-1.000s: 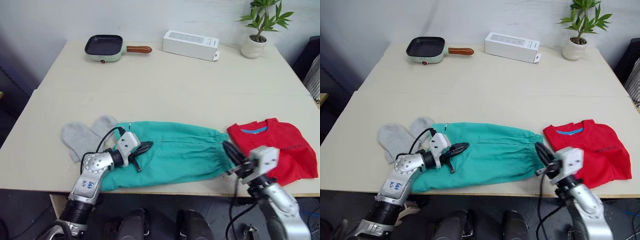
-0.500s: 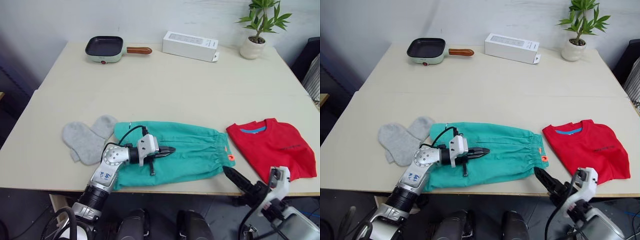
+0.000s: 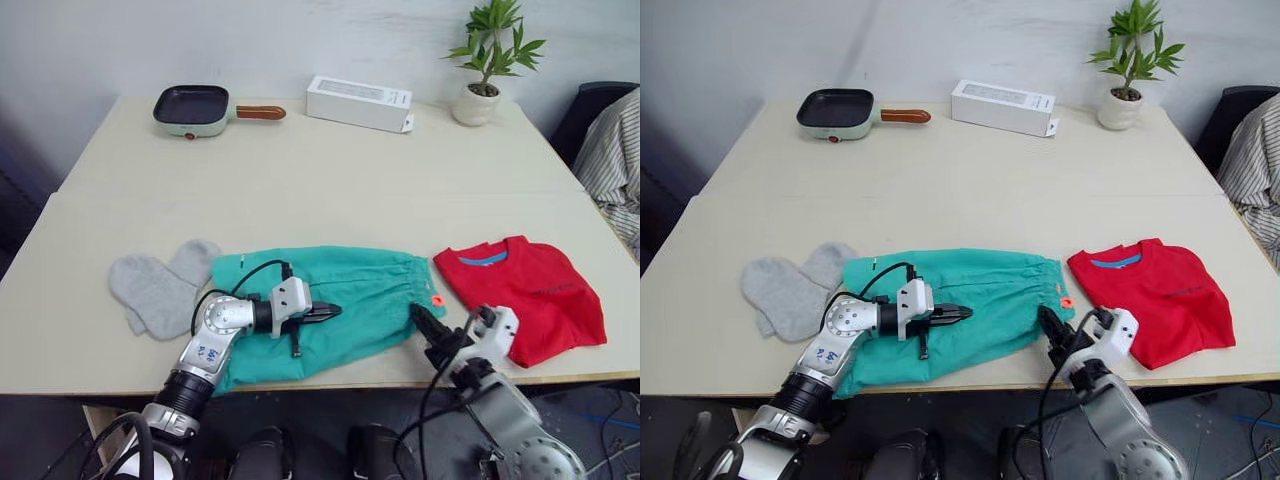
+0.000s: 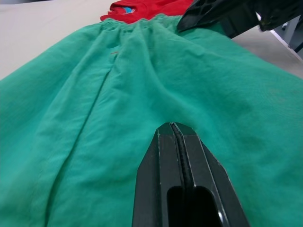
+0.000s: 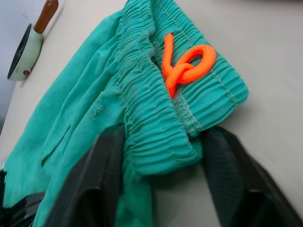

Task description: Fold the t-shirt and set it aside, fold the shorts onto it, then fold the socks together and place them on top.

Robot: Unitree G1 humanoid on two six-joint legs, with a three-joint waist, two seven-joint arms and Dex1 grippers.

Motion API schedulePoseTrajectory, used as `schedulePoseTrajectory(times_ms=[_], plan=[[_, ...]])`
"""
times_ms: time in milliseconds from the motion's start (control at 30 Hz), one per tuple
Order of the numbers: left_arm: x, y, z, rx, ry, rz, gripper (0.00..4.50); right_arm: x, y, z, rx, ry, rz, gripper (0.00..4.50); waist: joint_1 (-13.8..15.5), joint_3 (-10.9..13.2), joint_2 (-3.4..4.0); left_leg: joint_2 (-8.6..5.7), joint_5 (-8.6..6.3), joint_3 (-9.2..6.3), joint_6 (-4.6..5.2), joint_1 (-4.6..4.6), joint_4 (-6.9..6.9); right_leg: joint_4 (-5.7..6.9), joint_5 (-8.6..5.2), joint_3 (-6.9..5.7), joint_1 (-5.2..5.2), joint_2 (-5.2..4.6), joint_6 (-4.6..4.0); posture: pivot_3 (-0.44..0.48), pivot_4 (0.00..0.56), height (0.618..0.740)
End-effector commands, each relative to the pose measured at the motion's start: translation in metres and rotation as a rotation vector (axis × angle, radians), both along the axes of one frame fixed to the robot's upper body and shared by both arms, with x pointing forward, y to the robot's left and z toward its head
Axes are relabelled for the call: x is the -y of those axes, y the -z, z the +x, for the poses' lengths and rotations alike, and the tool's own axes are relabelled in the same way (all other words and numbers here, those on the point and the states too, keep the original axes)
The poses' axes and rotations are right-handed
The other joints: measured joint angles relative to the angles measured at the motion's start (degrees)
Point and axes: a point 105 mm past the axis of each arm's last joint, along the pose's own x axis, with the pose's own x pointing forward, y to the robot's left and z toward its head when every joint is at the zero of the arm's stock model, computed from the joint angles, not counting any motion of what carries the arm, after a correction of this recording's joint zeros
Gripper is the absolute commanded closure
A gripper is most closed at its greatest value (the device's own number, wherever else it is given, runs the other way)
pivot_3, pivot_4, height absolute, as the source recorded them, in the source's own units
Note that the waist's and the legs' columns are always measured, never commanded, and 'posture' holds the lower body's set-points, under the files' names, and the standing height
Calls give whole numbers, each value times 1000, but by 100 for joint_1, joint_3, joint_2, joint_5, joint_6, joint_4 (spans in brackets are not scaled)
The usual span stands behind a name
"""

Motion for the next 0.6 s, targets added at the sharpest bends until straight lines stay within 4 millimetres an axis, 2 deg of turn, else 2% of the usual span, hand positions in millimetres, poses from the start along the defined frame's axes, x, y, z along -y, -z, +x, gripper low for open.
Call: schedulePoseTrajectory(times_ms=[33, 133, 200, 333, 467, 600], plan=[[-3, 10, -1, -27, -1, 23, 4500, -21, 22, 0, -64, -63, 28, 3488, -4, -7, -7, 1, 1, 0, -3, 3, -6, 0, 0, 0, 0, 1, 0, 0, 150, 740], [-5, 5, 2, -2, -7, 19, 4500, -20, 15, 4, -12, -33, 41, 4443, -6, -16, -22, 6, 2, 0, -8, 6, -7, 0, 2, -1, 2, 6, -4, 0, 150, 740], [-7, 0, 5, 12, -20, 9, 4500, -11, 9, 6, 25, 13, 34, 4475, -5, -15, -19, 6, 3, 0, -8, 5, -7, -2, 3, 0, 2, 6, -5, 0, 150, 740], [-6, -15, 12, 51, -43, -23, 4500, 20, -14, 7, 164, 119, -60, 4475, 16, -2, 1, 6, 2, 0, -8, 0, -9, -9, 2, 3, -2, 5, -6, 0, 150, 740], [2, -29, 16, 79, -41, -45, 4500, 57, -40, -1, 270, 225, -173, 4475, 125, 39, 68, -7, 1, -2, 0, -18, -10, -15, 7, 2, -12, -5, 3, 0, 150, 740], [11, -33, 22, 87, -44, -37, 4500, 82, -64, -9, 339, 250, -304, 4475, 200, 69, 112, -33, -9, 1, 20, -36, -10, -13, 18, 2, -30, -26, 25, 0, 150, 740]])
